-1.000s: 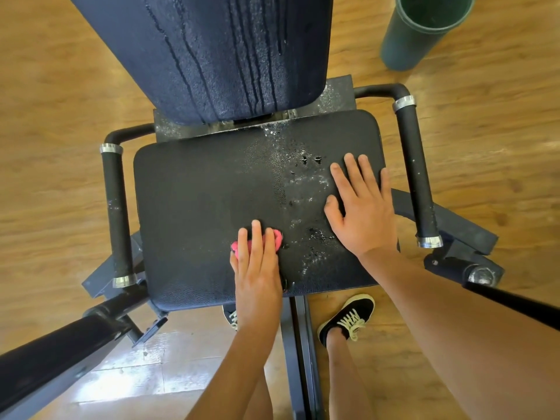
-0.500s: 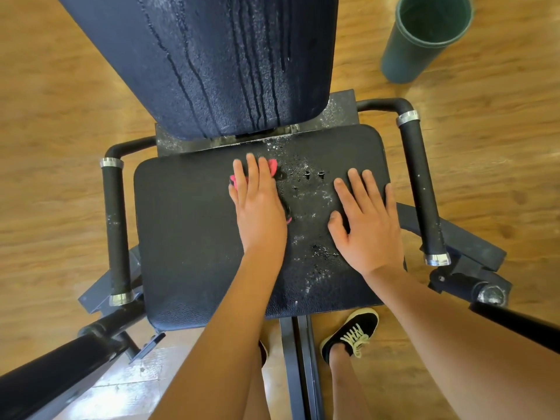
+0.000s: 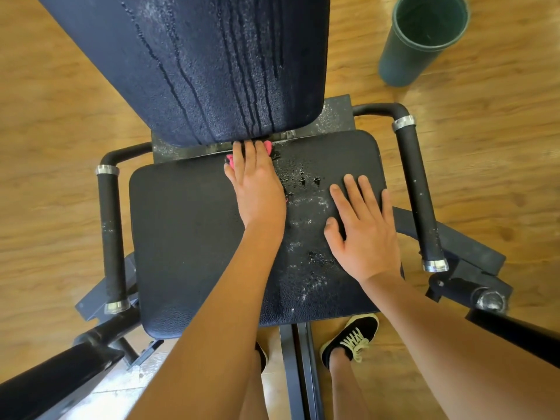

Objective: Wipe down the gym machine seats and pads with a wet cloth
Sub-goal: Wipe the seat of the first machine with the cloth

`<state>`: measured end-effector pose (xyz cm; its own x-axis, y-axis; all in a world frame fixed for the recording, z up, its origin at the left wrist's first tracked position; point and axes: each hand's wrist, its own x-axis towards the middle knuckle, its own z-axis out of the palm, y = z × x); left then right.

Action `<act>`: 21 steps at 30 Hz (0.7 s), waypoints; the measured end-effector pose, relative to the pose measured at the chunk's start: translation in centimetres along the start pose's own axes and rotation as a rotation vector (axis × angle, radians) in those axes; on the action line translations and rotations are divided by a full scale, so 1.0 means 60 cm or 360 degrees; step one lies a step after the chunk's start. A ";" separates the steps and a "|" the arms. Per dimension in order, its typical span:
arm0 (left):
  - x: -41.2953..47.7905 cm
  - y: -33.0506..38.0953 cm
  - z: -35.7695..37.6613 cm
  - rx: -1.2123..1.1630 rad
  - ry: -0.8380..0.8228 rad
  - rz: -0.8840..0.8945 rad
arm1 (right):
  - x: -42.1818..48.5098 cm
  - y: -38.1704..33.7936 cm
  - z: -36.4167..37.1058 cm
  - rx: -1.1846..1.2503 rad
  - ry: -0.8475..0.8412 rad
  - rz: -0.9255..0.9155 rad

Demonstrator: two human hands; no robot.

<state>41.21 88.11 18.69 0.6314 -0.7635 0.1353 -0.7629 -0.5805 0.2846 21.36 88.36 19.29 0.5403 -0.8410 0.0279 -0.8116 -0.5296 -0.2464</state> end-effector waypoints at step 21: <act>-0.076 -0.024 -0.040 0.0238 -0.0421 0.0389 | 0.002 -0.004 -0.002 0.0001 -0.0019 0.0015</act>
<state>39.74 93.12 19.95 0.3859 -0.9197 -0.0728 -0.9106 -0.3924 0.1301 21.62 88.39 19.45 0.5353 -0.8445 0.0138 -0.8166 -0.5217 -0.2471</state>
